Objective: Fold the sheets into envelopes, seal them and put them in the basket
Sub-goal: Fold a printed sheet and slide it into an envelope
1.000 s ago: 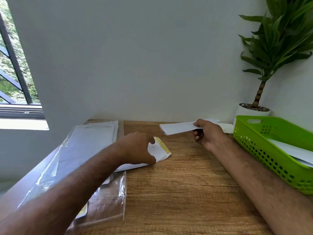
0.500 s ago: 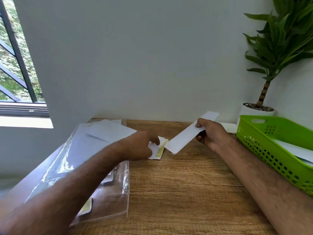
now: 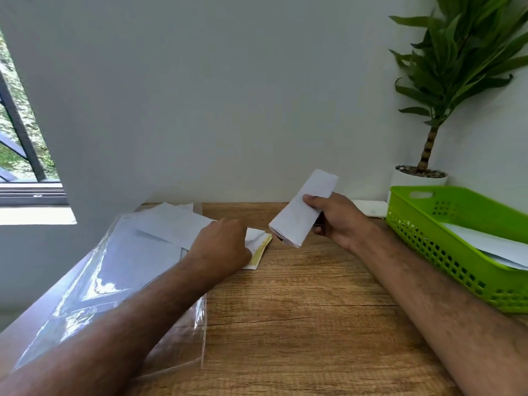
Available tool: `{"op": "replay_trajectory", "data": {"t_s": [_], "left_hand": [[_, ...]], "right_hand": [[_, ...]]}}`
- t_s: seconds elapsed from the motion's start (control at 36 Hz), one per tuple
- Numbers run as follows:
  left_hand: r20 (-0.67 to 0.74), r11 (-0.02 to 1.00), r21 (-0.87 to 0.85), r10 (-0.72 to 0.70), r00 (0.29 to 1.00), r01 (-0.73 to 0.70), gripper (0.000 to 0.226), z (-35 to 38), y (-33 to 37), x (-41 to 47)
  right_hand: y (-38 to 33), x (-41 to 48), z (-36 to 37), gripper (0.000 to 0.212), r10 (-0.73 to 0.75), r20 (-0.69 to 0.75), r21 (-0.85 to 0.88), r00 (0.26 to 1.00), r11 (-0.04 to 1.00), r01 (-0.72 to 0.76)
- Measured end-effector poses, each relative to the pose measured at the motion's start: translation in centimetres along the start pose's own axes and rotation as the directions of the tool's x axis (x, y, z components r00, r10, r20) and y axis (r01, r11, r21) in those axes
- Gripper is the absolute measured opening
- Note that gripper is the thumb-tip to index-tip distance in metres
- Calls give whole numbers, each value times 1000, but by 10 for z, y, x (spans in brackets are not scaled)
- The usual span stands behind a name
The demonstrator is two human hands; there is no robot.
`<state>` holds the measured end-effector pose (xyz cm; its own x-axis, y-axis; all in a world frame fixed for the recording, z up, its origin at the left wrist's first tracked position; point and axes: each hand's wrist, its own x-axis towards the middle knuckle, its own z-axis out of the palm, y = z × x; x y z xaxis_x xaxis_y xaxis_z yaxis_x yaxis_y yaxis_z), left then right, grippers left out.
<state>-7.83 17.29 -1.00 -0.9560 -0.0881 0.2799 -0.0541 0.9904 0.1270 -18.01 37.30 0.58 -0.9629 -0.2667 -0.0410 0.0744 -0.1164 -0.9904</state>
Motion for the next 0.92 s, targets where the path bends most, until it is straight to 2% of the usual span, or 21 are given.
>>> {"op": "replay_trajectory", "data": {"t_s": [0.06,0.11,0.19,0.28,0.39,0.47,0.56,0.58,0.67,0.72,0.78,0.92], "left_hand": [[-33,1000,-13,-11,999,10,17,1,-2,1],[-66,999,-47,-28,997,25,14,3,-4,3],[-102,989,-137,-72,992,58,15,4,-10,5],[-133,982,-176,-91,987,66,13,2,-15,7],[-210,987,-149,-84,974,53,12,0,-15,6],[-241,988,-144,-83,967,49,16,0,-15,6],[-264,987,-152,-85,961,45,19,0,-16,7],[-274,988,-146,-85,958,46,19,0,-16,7],[-287,990,-138,-74,955,36,20,-2,-16,6],[-267,990,-143,-43,963,5,20,-3,-13,5],[-224,990,-136,2,975,-34,19,-1,-9,4],[-158,991,-112,58,986,-76,17,4,-4,2]], "right_hand": [[-1,-4,5,23,51,117,-28,992,998,-48],[-5,-13,9,21,143,273,-47,951,990,-135],[-8,-21,11,21,300,474,-158,828,954,-255],[-8,-23,10,16,380,589,-277,713,924,-264],[-3,-18,11,10,427,562,-469,709,870,-152],[-2,-15,10,17,488,572,-549,659,825,-134],[-2,-14,10,3,519,546,-640,658,765,-72],[-2,-14,10,4,529,536,-656,658,752,-70],[1,-9,9,24,560,511,-661,652,741,-118],[2,-5,7,45,552,490,-644,675,750,-147],[3,-3,5,55,531,482,-616,697,771,-162],[4,0,3,36,466,456,-617,758,779,-108]]}}
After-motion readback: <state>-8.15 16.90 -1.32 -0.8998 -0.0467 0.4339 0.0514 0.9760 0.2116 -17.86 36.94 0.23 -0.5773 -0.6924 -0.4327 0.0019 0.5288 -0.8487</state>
